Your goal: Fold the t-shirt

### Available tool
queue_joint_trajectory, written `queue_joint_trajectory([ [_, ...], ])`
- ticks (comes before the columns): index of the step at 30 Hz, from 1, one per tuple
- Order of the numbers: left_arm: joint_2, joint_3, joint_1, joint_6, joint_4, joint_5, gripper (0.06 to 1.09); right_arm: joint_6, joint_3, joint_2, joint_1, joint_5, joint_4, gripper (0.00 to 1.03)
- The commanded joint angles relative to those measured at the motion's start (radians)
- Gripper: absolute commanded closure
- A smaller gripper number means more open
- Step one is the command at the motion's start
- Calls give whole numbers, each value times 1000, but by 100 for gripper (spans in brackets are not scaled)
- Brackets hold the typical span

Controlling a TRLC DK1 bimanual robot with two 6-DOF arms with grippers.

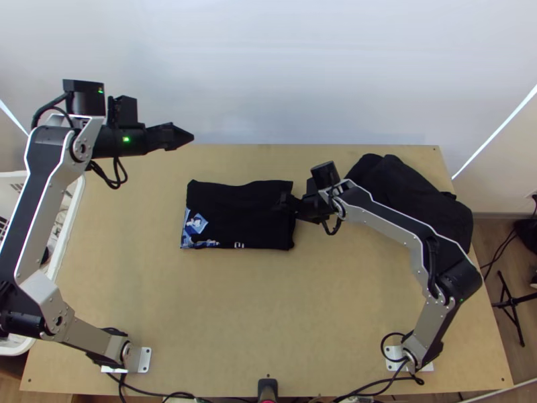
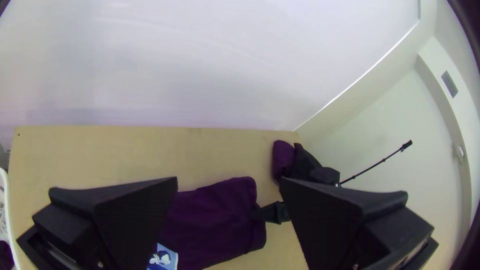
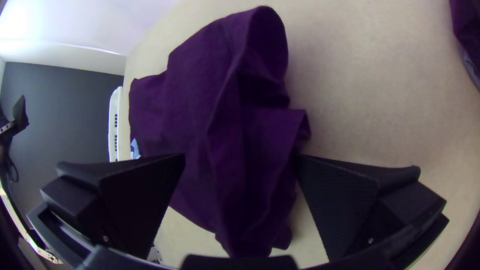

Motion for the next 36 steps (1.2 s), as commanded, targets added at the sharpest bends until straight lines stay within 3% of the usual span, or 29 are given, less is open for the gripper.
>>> queue_joint_trajectory([
  [1,-12,-8,39,15,0,-1,10,-12,16,57,1,0,6,3],
  [18,-6,15,80,23,-5,1,10,19,230,268,149,0,41,4],
  [19,-6,15,82,22,-5,1,10,19,246,279,150,-1,41,6],
  [21,-6,15,82,22,-5,1,10,17,250,278,146,-1,41,31],
  [24,-6,14,89,20,-5,1,10,17,238,210,110,-1,41,102],
  [36,-1,1,106,20,0,1,10,46,324,-118,-120,-47,-60,100],
])
